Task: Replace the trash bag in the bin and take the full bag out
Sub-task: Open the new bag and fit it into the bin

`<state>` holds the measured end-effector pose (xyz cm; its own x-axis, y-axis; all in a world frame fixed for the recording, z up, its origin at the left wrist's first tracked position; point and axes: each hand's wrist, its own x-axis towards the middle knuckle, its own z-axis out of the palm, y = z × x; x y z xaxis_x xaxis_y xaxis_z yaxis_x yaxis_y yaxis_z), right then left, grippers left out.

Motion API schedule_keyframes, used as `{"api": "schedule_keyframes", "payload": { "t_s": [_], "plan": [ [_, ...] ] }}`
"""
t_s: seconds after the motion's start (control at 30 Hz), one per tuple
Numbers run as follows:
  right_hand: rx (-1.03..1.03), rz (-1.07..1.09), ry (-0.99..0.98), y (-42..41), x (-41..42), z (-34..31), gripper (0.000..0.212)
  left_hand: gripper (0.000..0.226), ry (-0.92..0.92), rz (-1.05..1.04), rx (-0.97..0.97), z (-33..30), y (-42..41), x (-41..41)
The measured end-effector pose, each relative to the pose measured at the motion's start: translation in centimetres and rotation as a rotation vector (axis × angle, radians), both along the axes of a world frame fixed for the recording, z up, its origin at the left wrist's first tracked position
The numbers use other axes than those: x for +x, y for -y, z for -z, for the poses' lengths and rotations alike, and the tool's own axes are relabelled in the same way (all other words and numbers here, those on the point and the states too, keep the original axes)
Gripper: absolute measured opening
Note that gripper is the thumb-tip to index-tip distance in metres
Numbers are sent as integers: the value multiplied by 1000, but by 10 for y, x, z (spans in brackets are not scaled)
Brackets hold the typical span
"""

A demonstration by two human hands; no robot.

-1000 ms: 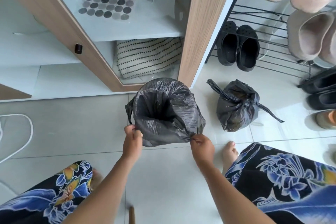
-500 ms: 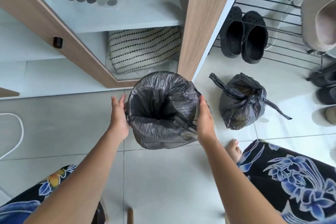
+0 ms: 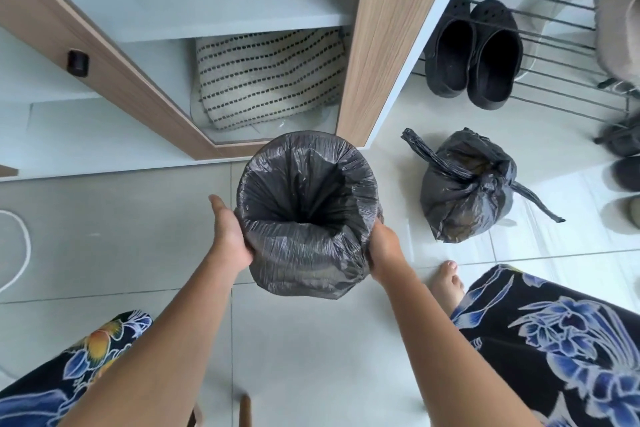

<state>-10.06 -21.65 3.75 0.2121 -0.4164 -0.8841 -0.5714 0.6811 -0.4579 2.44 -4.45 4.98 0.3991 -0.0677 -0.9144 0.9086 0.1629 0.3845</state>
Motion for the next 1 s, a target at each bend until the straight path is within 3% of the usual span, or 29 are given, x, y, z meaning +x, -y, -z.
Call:
{"api": "schedule_keyframes", "payload": {
  "t_s": [0.1, 0.17, 0.23, 0.37, 0.57, 0.67, 0.73, 0.8, 0.83, 0.9, 1.0],
  "plan": [
    [-471, -32, -130, 11, -2, -22, 23, 71, 262, 20, 399, -1, -4, 6],
    [-620, 54, -55, 5, 0, -47, 22, 60, 464, -27, 651, -9, -2, 2],
    [-492, 92, 103, -7, 7, -57, 30, 56, 473, -72, 573, -17, 4, -7],
    [-106, 198, 196, -16, 15, -41, 48, 71, 254, -81, 169, -29, 17, -20],
    [95, 176, 165, -14, 8, -26, 67, 94, 152, -38, 151, -31, 13, -20],
    [-83, 70, 96, -9, 10, -42, 58, 97, 175, 83, 184, -36, 8, -20],
    [-540, -28, -1, -9, 11, -58, 35, 101, 224, 149, 249, -36, 5, -17],
    [-945, -196, 54, -15, 14, -79, 20, 116, 298, 204, 352, -26, 0, -12],
    [-1017, -368, 126, -18, 19, -83, 19, 118, 318, 229, 387, -25, -1, -10],
    [-960, -899, 186, -27, 36, -78, 25, 99, 348, 287, 426, -42, 5, -12],
    [-801, -1580, -59, -37, 59, -55, 44, 68, 438, 392, 492, -50, 14, -23]
  ]
}}
